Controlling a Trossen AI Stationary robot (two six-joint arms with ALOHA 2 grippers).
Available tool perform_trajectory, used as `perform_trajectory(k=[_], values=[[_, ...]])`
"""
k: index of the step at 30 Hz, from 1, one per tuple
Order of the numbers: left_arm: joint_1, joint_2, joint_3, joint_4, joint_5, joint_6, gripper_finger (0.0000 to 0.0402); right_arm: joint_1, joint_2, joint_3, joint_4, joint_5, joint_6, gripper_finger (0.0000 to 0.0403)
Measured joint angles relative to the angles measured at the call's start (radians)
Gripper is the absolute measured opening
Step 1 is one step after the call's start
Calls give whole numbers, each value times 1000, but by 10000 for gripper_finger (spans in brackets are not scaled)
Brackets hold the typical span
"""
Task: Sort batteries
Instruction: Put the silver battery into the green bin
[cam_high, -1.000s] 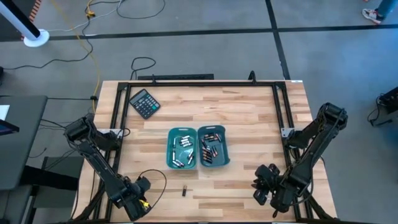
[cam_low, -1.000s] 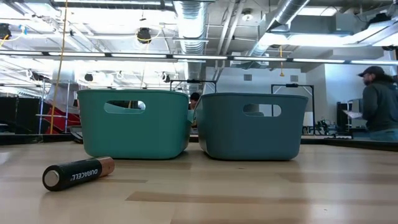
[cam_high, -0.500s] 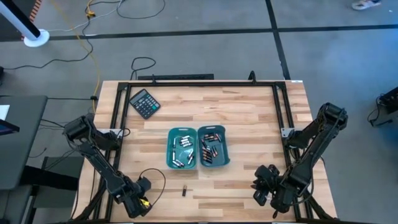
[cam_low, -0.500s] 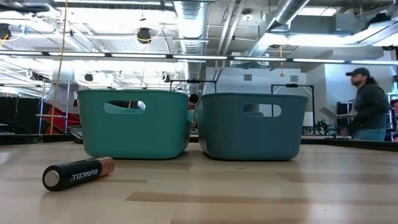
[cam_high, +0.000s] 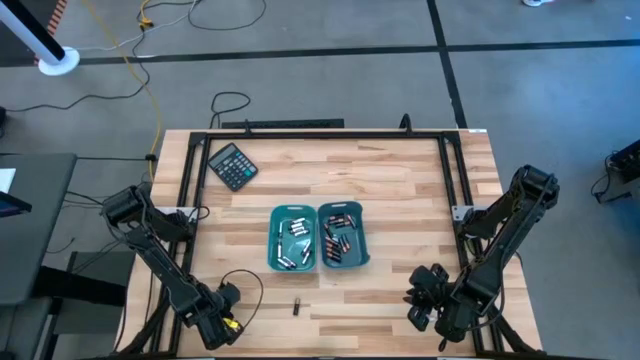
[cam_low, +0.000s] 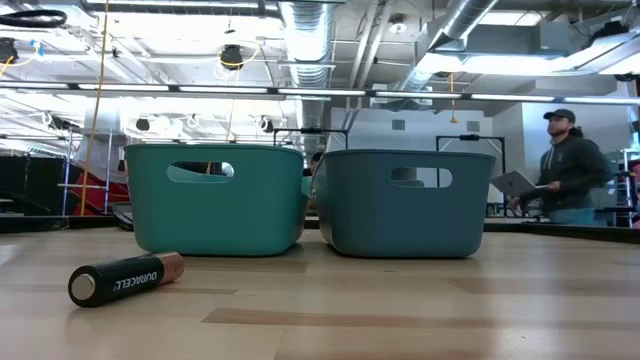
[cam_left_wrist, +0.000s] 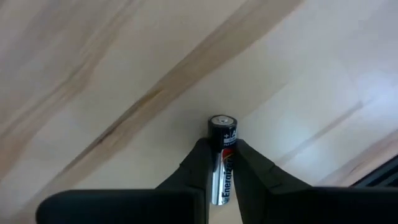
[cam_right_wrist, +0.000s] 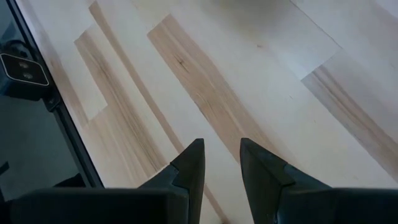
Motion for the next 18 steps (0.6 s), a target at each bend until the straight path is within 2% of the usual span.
perform_trajectory(k=[3, 7, 18], values=[[-1, 1, 6, 9, -52, -45, 35, 0, 0, 0, 0, 0, -1, 118], [-1, 1, 40, -19, -65, -63, 35, 0, 0, 0, -1, 0, -12, 118], [-5, -5, 292, -348, -268, -28, 35, 12, 0, 0, 1, 0, -24, 118]])
